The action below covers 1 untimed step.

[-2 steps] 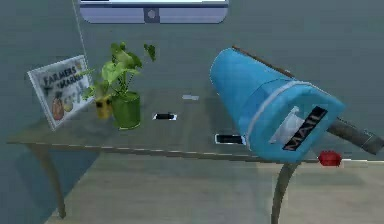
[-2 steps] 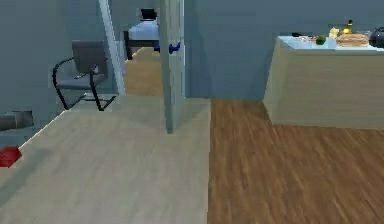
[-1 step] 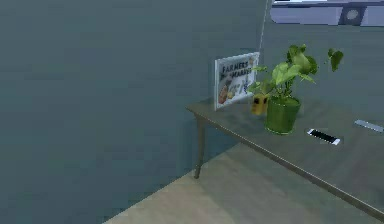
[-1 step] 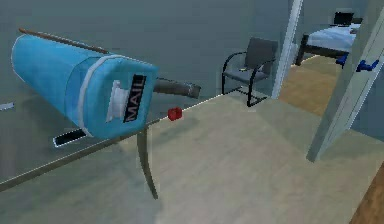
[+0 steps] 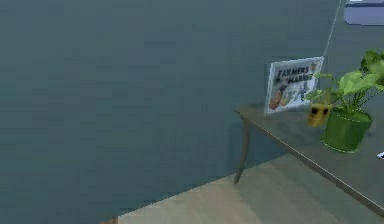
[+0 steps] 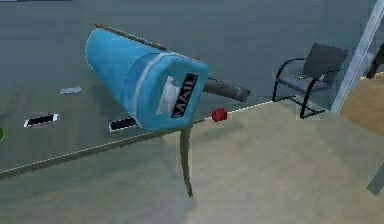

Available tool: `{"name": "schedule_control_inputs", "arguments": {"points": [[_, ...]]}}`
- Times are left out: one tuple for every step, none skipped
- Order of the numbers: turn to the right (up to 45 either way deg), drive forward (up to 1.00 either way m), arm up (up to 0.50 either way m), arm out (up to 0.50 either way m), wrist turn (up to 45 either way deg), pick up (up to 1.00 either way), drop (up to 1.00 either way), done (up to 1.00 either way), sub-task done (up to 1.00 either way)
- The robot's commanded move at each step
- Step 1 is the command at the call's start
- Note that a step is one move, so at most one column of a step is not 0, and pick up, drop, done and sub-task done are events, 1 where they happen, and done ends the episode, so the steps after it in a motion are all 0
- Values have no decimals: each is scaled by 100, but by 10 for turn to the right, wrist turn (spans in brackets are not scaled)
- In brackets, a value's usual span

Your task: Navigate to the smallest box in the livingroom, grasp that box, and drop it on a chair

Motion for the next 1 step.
{"name": "schedule_control_inputs", "arguments": {"points": [[0, 65, 0, 0, 0, 0, 0, 0, 0]]}}
